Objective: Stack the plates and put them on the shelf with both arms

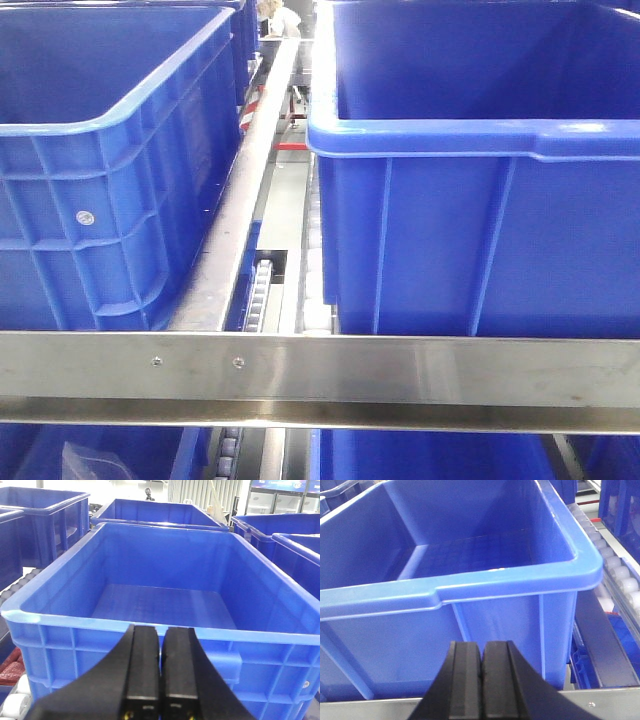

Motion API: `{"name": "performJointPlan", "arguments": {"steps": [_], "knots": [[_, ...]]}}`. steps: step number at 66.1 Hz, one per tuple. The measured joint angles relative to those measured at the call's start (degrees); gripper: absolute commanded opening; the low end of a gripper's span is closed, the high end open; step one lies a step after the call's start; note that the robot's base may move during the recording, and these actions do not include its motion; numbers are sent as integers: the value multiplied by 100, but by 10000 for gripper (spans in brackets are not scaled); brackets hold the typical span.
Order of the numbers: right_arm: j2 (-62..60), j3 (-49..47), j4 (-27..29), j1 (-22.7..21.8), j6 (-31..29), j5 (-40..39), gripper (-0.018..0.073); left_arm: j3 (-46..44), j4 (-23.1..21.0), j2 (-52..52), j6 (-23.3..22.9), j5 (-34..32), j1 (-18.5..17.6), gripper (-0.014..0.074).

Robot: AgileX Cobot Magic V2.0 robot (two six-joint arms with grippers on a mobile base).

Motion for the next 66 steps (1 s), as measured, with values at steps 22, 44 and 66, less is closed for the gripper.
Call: {"name": "performJointPlan", "arguments": {"steps": [22, 44, 66], "knots": [[0, 0, 0, 0, 0, 0, 49, 0, 0, 0, 4, 0, 0, 83], [0, 0, 0, 0, 0, 0, 49, 0, 0, 0, 4, 0, 0, 83], [0, 0, 0, 0, 0, 0, 49, 0, 0, 0, 4, 0, 0, 83]]}}
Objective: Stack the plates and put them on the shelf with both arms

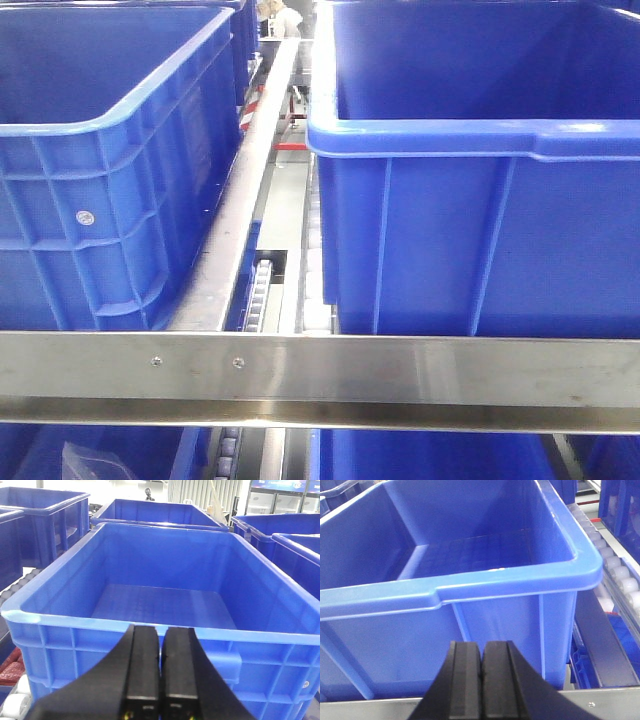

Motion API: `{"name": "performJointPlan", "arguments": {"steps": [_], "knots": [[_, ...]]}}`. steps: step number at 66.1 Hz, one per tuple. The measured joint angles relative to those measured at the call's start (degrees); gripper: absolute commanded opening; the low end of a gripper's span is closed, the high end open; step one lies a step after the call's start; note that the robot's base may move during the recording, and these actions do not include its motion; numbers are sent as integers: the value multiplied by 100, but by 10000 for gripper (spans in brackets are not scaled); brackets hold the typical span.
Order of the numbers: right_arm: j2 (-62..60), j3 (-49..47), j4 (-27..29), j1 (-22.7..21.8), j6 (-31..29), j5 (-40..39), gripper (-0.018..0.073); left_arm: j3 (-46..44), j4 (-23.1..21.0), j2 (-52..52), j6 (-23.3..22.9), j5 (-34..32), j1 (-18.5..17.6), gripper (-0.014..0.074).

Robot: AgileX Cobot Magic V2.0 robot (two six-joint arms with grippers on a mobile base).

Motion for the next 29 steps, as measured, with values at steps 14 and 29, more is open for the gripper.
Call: {"name": "performJointPlan", "arguments": {"steps": [14, 29], "knots": [[0, 0, 0, 0, 0, 0, 49, 0, 0, 0, 0, 0, 0, 83], [0, 0, 0, 0, 0, 0, 49, 0, 0, 0, 0, 0, 0, 83]]}}
